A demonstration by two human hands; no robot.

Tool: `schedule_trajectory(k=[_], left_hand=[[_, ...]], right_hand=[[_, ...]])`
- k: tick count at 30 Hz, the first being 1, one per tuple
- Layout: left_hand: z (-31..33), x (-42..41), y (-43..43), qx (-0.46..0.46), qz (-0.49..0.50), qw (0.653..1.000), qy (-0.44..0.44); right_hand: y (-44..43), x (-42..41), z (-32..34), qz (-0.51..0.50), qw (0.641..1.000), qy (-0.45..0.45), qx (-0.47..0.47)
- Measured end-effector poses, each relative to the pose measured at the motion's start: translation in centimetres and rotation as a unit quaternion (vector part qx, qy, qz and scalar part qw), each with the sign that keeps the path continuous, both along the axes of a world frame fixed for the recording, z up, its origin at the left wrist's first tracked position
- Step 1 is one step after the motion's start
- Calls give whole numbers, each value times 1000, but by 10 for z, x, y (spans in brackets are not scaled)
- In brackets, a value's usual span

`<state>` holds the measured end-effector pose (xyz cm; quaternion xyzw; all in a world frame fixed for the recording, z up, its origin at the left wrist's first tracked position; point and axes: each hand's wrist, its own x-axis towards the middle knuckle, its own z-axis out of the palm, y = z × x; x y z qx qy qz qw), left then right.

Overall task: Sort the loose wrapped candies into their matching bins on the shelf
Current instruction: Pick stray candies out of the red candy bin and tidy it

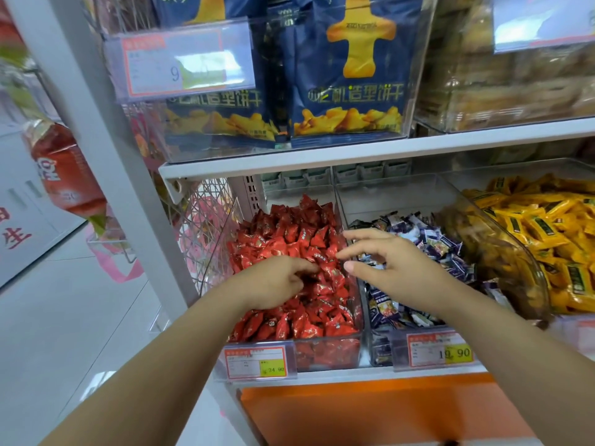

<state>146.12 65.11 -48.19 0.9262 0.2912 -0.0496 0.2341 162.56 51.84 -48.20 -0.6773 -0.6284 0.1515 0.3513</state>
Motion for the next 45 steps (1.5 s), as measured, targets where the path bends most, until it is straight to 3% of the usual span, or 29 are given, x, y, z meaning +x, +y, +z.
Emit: schedule_trajectory(k=[5,10,13,17,23,28,30,35,45], left_hand=[[-4,2,7,-21,32,998,-48],[0,1,5,-90,35,983,-155],[2,0,-2,-132,-41,989,-48],[-7,7,-5,-104,-84,987,94],[-8,18,11,-119,19,992,24],[-3,19,15,-171,46,984,-19],[-4,18,16,-150,43,988,-23],[-2,17,10,-33,-4,999,35],[9,16,-5,-23,-51,983,176]], right_hand=[[-1,0,2,4,1000,5,-5],[-1,1,2,7,1000,-2,-10],[-1,1,2,6,1000,-4,-8],[-1,0,2,6,1000,-2,-9],[-2,-1,3,5,1000,3,-12],[-2,0,4,8,1000,2,-13],[-2,0,4,9,1000,4,-14],[-2,1,3,9,1000,5,-12],[-1,0,3,9,1000,3,-13]])
